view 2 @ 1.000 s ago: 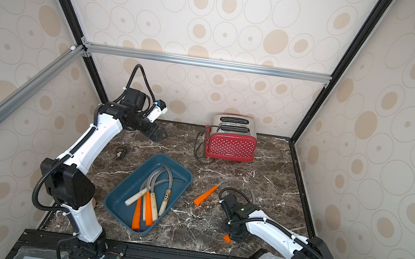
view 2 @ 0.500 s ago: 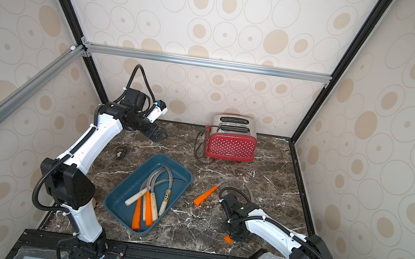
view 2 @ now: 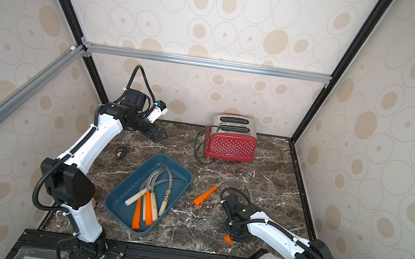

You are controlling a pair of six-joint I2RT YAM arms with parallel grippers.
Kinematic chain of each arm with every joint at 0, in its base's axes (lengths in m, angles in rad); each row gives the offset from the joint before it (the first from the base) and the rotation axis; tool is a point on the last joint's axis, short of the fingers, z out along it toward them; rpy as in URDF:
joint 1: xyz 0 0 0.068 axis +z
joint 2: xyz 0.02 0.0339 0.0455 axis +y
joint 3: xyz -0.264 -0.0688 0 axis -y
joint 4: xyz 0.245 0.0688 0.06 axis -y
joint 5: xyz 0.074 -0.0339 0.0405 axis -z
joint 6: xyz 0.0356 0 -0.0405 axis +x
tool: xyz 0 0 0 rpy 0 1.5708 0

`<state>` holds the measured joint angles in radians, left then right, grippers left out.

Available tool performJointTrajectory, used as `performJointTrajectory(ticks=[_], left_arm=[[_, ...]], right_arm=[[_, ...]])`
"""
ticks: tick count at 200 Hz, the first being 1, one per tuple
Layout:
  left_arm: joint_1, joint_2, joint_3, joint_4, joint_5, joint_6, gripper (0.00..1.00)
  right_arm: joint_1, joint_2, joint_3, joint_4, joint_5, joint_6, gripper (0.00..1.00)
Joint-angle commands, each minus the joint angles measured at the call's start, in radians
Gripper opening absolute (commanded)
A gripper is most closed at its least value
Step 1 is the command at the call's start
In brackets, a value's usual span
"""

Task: Put small sickles into storage boxes
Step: Pick up the sickle at the center of the board.

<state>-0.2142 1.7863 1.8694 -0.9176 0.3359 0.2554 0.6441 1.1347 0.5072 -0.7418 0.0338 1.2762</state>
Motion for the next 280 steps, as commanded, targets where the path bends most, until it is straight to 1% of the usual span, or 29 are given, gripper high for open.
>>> performJointTrajectory(ticks=[1,31,123,163,238,280], left_arm=[[-0.002,0.005,0.015,-0.004,0.010,0.001,0.99],[-0.002,0.011,0.022,-0.004,0.012,0.001,0.99],[-0.002,0.012,0.034,-0.009,0.004,0.002,0.99],[-0.002,0.018,0.054,-0.013,0.000,0.005,0.99],[-0.003,0.028,0.094,-0.026,-0.012,0.010,0.99],[-0.003,0.033,0.108,-0.031,-0.014,0.008,0.99]], right_arm=[[-0.007,-0.033,-0.031,0.092,0.004,0.020,0.14],[-0.007,-0.074,-0.032,0.092,-0.002,0.018,0.14],[-0.012,-0.086,-0.059,0.174,-0.038,0.025,0.13],[-0.012,-0.160,-0.108,0.234,-0.034,0.071,0.13],[-0.013,-0.337,-0.169,0.250,0.005,0.129,0.12],[-0.014,-0.409,-0.197,0.262,0.018,0.144,0.12]])
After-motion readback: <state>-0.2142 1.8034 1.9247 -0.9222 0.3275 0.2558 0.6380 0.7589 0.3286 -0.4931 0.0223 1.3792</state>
